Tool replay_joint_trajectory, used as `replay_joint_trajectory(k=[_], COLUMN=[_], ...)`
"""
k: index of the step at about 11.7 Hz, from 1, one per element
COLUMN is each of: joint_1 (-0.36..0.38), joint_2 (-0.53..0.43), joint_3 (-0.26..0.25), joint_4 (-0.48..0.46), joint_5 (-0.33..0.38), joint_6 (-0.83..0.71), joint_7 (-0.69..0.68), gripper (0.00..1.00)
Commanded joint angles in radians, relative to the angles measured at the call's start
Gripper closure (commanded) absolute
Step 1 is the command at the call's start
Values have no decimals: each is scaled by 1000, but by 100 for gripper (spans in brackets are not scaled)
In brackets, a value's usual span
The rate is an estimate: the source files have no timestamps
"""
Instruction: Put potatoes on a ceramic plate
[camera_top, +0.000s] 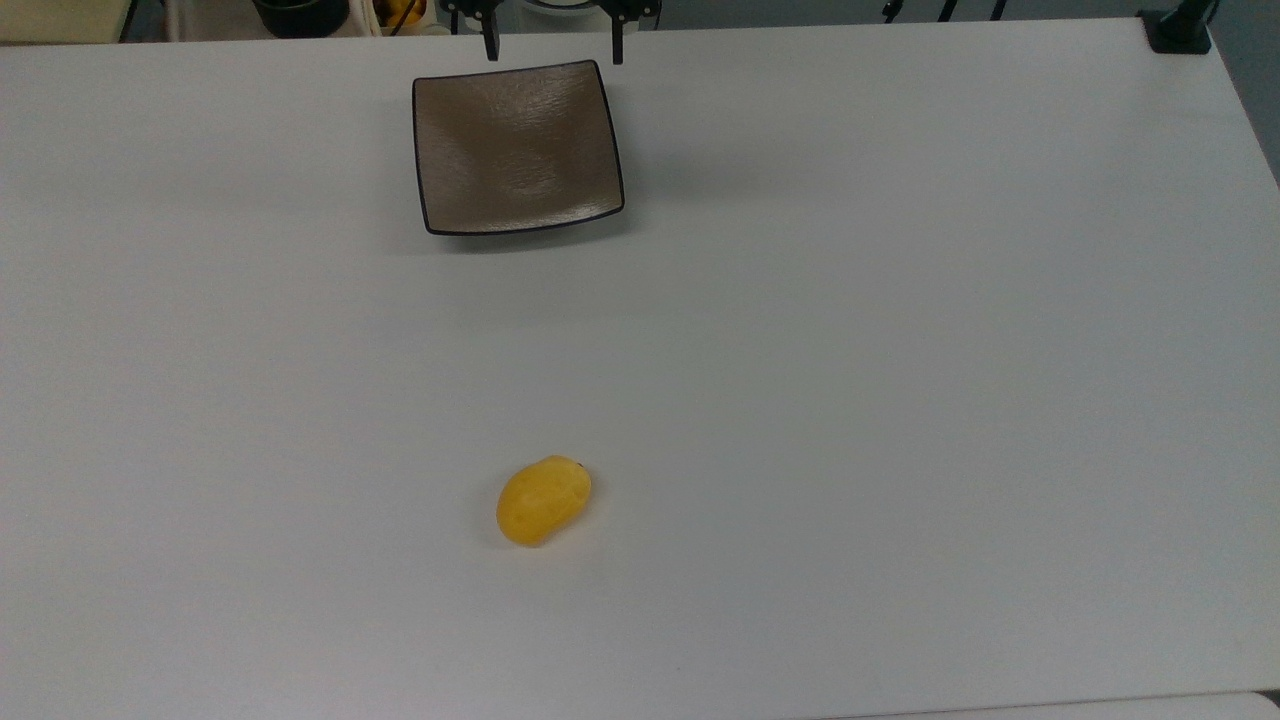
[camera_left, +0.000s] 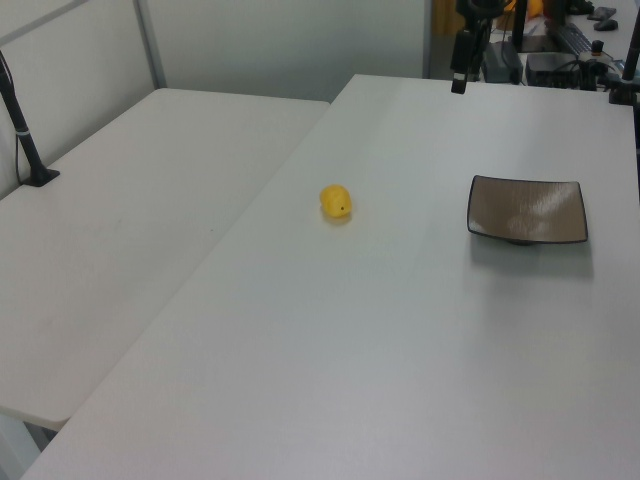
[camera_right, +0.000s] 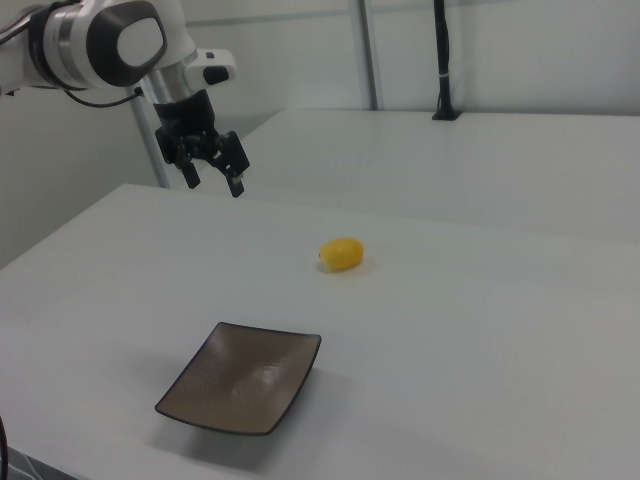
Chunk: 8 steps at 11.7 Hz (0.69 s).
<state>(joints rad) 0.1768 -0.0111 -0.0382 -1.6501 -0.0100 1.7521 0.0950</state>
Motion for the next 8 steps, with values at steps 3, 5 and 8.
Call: replay_joint_trajectory(k=[3,5,8], joint_1=[4,1,-17], joint_2=[-33,-33,-24], joint_3=[4,4,4], joint_4=[-51,-51,-50], joint_5=[11,19,28], joint_6=[35,33,26], joint_7=[11,9,23], gripper=[0,0,0])
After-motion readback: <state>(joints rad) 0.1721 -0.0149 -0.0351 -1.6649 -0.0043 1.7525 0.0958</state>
